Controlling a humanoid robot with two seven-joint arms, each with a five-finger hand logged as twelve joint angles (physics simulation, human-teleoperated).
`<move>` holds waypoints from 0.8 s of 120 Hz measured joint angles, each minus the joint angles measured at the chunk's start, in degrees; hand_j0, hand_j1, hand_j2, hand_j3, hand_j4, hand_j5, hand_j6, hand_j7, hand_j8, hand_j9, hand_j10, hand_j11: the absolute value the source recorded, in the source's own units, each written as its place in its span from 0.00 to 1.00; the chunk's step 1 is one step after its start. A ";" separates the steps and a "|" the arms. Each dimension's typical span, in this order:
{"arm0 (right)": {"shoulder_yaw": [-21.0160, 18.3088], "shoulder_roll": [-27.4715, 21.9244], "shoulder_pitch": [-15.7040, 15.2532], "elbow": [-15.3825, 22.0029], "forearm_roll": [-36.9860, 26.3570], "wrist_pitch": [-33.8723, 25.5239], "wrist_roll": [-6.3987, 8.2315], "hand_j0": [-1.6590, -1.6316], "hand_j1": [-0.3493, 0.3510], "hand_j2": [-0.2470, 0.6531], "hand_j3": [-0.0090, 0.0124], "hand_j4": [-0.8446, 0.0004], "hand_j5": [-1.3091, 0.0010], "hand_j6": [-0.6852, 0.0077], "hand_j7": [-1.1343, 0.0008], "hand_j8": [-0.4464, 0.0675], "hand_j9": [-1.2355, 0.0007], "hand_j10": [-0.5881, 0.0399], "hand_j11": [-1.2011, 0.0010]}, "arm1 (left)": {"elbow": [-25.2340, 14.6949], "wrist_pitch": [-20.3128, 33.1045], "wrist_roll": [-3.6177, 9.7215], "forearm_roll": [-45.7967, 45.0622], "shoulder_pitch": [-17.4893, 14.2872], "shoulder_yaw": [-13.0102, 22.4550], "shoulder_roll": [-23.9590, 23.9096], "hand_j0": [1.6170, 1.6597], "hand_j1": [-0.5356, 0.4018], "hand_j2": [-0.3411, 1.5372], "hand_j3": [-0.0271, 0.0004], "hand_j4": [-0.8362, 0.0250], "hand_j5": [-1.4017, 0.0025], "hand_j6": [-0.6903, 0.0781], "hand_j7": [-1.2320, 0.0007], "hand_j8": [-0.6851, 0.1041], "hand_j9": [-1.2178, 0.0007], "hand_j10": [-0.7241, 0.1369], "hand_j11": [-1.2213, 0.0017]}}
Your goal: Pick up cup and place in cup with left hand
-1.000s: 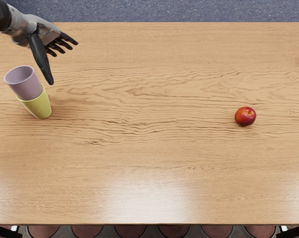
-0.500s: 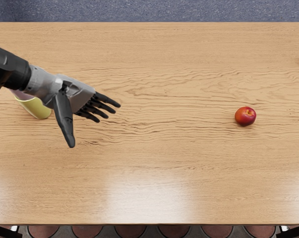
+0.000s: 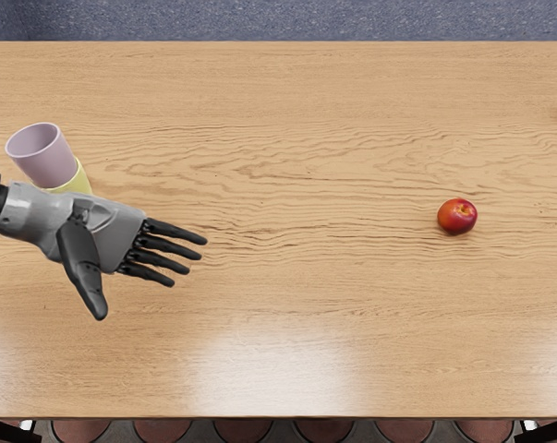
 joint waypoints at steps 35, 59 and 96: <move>-0.02 0.00 0.01 0.02 0.00 -0.07 0.09 0.04 0.05 0.27 0.42 0.96 0.97 0.94 0.96 0.81 0.97 0.89 0.97 | -0.96 0.00 0.00 -0.94 0.43 0.36 3.66 0.96 0.94 0.18 0.99 0.97 1.00 0.90 1.00 0.87 1.00 0.84 1.00; -0.02 0.00 0.01 0.02 0.00 -0.05 0.02 0.04 0.05 0.27 0.42 0.96 0.97 0.94 0.96 0.81 0.97 0.89 0.97 | -0.64 -0.01 0.00 -0.84 4.71 1.89 4.06 0.96 0.94 0.18 0.99 0.97 1.00 0.90 1.00 0.87 1.00 0.84 1.00; -0.02 0.00 0.01 0.09 0.00 -0.05 0.01 0.04 0.05 0.27 0.42 0.96 0.97 0.94 0.96 0.81 0.97 0.89 0.97 | -0.43 -0.02 0.00 -1.67 6.33 2.55 7.13 0.96 0.94 0.18 0.99 0.97 1.00 0.90 1.00 0.87 1.00 0.84 1.00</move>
